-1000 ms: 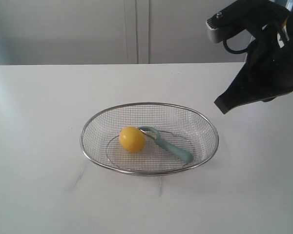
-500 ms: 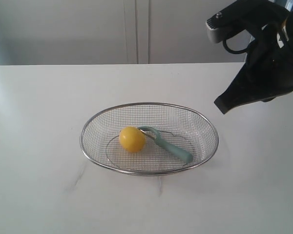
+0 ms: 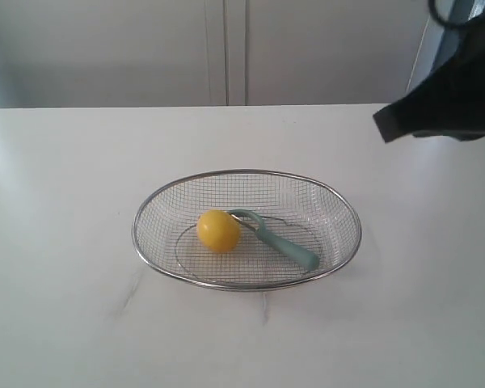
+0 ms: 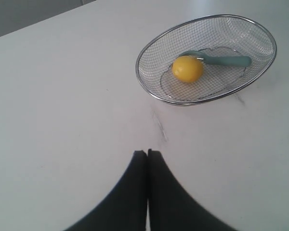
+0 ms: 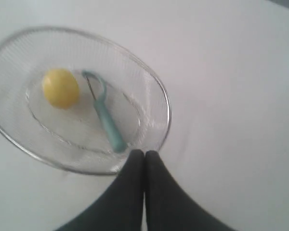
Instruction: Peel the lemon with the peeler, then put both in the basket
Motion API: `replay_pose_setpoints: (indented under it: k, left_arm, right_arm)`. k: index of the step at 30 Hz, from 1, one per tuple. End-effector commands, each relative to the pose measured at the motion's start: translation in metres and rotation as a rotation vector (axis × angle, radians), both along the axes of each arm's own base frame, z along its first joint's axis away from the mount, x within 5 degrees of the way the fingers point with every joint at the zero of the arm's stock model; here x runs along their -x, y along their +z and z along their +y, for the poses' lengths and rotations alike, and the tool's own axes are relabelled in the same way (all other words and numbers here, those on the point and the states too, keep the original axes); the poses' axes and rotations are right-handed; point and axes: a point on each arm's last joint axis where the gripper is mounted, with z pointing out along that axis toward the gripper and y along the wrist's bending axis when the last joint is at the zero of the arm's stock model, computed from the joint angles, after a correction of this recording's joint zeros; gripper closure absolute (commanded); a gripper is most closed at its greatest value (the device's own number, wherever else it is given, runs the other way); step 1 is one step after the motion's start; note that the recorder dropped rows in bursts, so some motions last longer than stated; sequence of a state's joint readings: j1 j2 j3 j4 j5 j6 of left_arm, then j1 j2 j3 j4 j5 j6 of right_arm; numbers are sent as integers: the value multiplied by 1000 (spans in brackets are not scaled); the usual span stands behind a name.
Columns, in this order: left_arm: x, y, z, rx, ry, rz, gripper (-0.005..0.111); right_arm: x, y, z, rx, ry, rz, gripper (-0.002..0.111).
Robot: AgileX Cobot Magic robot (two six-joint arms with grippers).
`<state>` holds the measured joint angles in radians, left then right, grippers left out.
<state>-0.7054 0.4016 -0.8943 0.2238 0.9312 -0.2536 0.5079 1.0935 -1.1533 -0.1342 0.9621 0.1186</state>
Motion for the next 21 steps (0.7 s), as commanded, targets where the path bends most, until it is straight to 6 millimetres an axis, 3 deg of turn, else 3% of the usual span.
replay_pose_setpoints:
  k: [1,7,12,17,21]
  left_arm:
    - [1,-2,0,10,-4,12,107]
    - [1,-2,0,10,-4,12,107]
    - [1,-2,0,10,-4,12,107]
    - [1,-2,0,10,-4,12,107]
    - [1,-2,0,10,-4,12,107]
  right_arm:
    - [14,12,-23,-242,-89,-204,108]
    - [44,-23,-69,-258,-306,-286,108]
    - [97,-49,-99,-237,-496,-451,108]
    - [143,-75,-102,-235,-545,-782,108]
    - [159,-101,-101,-228,-544,-859,108]
